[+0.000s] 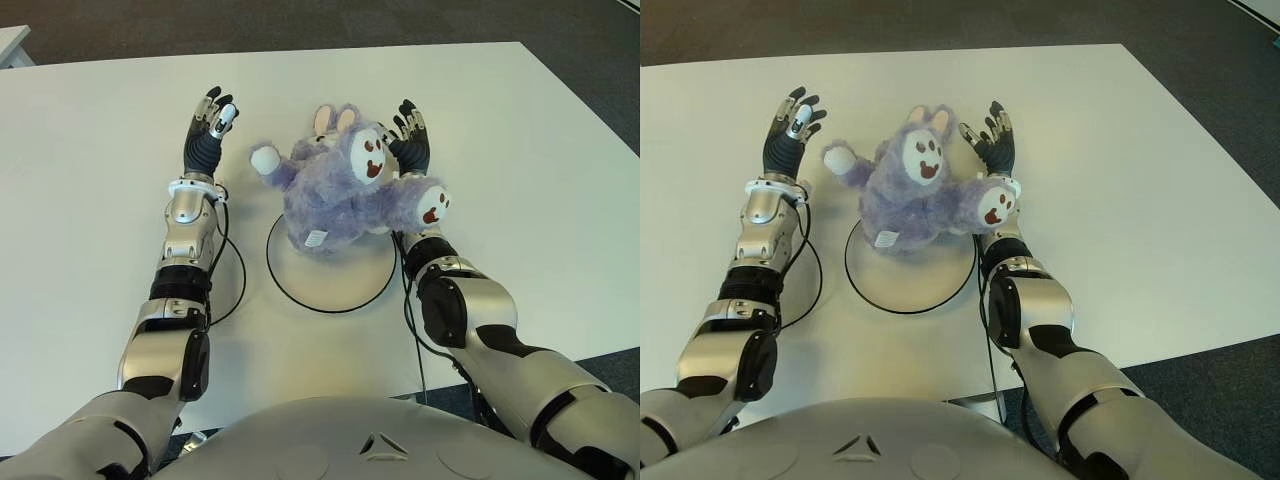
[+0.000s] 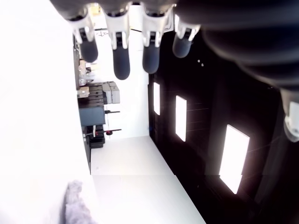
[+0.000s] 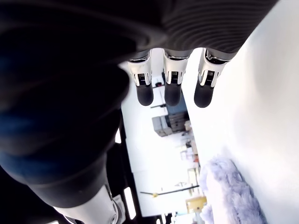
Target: Put the doll into the plate.
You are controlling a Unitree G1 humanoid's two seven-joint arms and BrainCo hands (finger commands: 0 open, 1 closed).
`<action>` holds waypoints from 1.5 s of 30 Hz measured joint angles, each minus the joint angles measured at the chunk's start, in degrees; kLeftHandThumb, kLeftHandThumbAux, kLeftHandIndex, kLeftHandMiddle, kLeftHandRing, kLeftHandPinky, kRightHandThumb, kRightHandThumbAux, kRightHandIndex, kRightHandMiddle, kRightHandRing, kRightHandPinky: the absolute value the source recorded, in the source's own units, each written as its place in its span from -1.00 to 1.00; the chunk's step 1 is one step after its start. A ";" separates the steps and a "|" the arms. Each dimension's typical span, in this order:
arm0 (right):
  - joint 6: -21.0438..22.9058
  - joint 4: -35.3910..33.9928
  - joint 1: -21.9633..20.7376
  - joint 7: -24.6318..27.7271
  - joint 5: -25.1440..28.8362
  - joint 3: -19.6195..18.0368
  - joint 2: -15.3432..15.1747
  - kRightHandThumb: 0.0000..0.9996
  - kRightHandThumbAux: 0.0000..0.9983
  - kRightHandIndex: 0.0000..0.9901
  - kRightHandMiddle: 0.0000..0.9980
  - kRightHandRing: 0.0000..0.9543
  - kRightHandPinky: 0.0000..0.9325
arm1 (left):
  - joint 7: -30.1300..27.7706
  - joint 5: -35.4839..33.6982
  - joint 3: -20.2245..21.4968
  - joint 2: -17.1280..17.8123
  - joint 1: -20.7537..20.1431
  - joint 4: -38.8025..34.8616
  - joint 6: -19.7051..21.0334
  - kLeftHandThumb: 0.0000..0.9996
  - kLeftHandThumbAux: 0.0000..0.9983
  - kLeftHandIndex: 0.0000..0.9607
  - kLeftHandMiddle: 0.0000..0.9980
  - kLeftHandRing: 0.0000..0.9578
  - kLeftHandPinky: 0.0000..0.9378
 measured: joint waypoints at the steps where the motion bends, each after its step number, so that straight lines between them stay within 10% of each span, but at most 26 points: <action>1: 0.00 0.00 0.00 0.00 0.00 0.00 -0.01 -0.47 0.77 -0.81 -0.86 -0.89 -0.80 | 0.25 -0.06 0.04 -0.11 -0.07 0.39 0.16 -1.00 -0.26 -1.00 -0.74 -0.66 -0.85; 45: -0.11 -0.10 0.27 -0.03 0.03 -0.02 0.06 -0.41 0.78 -0.78 -0.82 -0.84 -0.76 | 1.40 -2.03 2.02 -1.81 -5.00 13.98 0.87 -1.00 -0.28 -1.00 -0.73 -0.66 -0.78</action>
